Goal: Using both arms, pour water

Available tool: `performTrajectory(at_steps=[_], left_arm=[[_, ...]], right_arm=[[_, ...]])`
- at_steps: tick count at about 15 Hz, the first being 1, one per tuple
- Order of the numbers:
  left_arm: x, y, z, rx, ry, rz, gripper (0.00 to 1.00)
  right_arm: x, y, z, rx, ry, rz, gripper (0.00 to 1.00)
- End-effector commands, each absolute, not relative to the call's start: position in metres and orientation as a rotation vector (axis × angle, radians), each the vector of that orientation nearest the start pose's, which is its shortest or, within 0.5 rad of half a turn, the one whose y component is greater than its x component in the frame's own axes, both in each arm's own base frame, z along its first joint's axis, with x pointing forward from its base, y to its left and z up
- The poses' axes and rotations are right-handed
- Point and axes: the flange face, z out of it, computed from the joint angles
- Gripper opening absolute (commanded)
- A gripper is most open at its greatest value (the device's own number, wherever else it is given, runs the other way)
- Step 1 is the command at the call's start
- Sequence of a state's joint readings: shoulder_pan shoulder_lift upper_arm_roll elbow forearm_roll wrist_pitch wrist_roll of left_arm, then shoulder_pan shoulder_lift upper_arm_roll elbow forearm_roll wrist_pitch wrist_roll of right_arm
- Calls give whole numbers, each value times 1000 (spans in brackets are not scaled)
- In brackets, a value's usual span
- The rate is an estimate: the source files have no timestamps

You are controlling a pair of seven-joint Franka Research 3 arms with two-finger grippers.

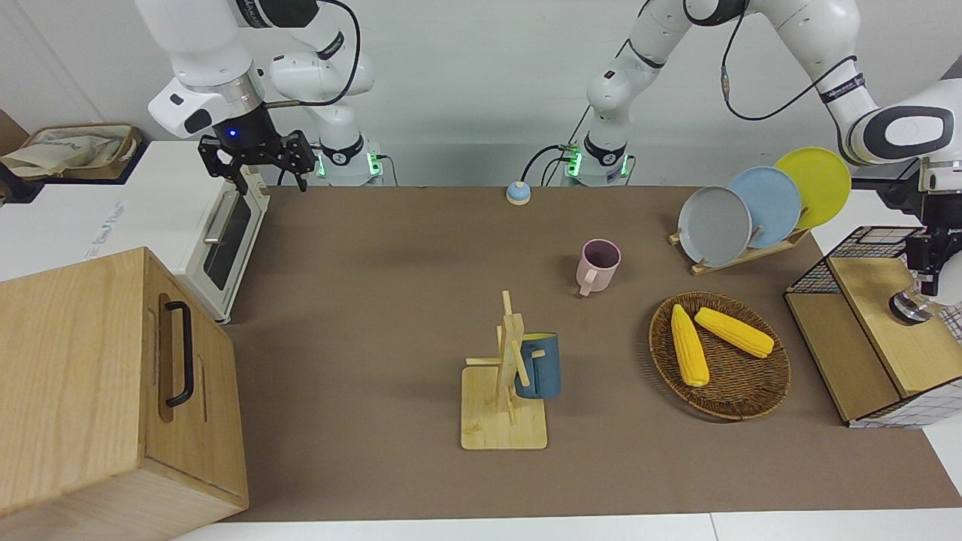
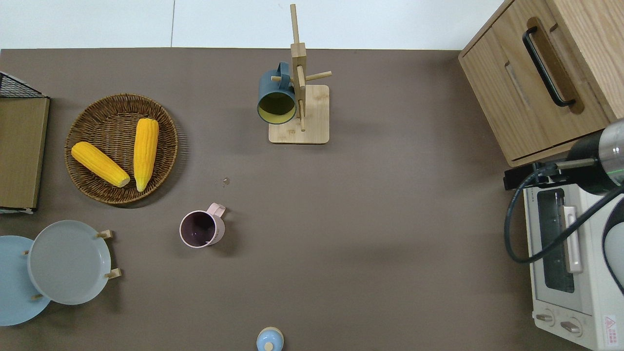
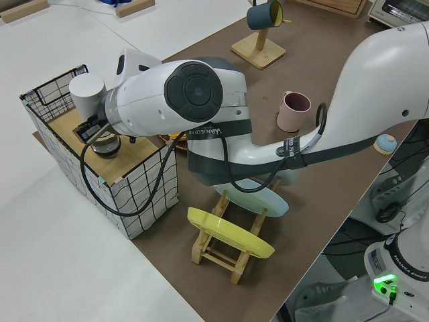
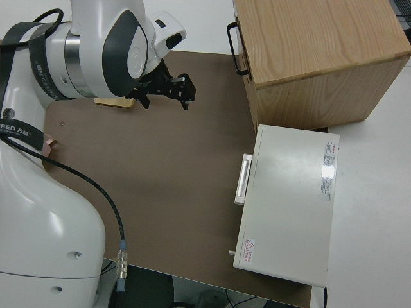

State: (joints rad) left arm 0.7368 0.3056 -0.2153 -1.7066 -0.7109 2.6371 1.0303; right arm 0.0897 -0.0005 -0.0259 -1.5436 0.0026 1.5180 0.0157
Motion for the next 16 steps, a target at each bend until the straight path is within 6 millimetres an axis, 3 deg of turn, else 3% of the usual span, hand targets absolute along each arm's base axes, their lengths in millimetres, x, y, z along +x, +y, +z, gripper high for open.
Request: performTrajectory(at_steps=[1,8,10,16], left_arm=[[584,373,485,-2855,-43,-1293,127],[587,373,474,-2867,-33,-1281,344],[586,374,474,-2867,-35,-1280,997],[587,374,475,-2883,-31,-1267,998]], right_arm=[[546,36,637,-3122,-100,32,992],[546,35,638,-3123,-99,27,994],[546,36,640,-3122,-100,20,994],[546,36,640,-3122,-100,20,994]])
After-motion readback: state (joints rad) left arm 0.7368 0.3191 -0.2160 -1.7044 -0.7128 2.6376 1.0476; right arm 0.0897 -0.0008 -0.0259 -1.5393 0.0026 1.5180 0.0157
